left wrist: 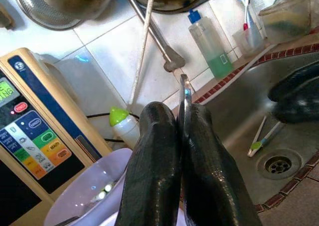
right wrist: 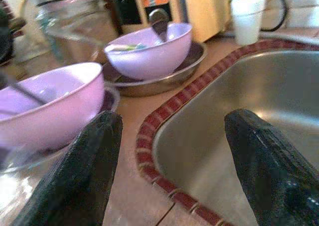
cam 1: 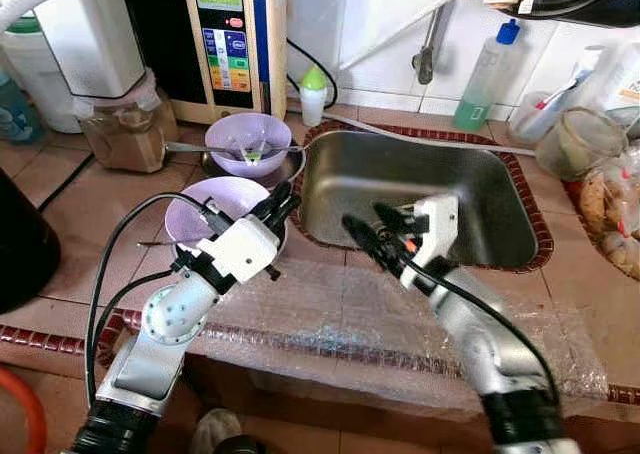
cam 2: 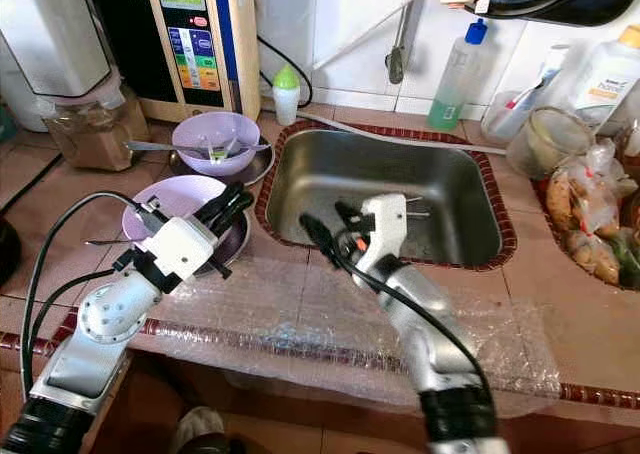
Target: Kitchen organization
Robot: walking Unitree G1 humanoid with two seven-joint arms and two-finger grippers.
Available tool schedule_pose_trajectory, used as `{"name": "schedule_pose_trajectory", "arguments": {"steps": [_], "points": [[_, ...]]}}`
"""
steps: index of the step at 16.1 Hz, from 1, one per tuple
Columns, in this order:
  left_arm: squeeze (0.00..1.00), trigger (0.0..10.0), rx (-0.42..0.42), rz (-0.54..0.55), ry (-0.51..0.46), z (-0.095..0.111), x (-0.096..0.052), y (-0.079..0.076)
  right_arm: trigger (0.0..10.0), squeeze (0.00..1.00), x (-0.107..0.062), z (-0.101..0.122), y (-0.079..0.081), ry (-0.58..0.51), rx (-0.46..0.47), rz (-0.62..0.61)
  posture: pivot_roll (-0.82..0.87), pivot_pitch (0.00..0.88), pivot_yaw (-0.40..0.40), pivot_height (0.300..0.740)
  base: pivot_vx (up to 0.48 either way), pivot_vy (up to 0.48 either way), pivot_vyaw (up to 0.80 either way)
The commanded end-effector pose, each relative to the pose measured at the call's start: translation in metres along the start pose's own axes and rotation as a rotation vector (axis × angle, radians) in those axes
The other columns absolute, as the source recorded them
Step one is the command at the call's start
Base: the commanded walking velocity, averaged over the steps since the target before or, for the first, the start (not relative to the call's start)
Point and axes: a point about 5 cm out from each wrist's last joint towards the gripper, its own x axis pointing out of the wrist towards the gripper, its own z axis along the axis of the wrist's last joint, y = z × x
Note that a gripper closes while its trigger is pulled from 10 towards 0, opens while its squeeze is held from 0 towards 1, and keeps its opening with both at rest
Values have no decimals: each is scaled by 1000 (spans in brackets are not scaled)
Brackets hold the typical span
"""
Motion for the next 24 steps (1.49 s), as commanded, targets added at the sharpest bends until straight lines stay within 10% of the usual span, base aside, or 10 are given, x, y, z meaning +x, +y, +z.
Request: {"name": "schedule_pose_trajectory", "arguments": {"steps": [1,5,16,20,24], "points": [[0,0,-14,-3,23,-2,1,-1,10000,0,0,5,5,-5,-10,46,9,0,-20,740,0,0,0],[0,0,-8,66,-44,17,9,23,10000,0,3,5,2,-5,-12,30,18,0,-22,740,0,0,0],[0,0,-348,162,-215,68,34,92,10000,0,21,30,-5,-121,-230,-65,34,0,-15,740,0,0,0],[0,0,-624,61,-227,72,50,79,10000,0,26,36,-1,-153,-264,-50,35,0,-15,740,0,0,0],[0,0,-727,-22,-200,68,64,55,10000,0,29,42,9,-171,-284,31,29,0,-11,740,0,0,0]]}}
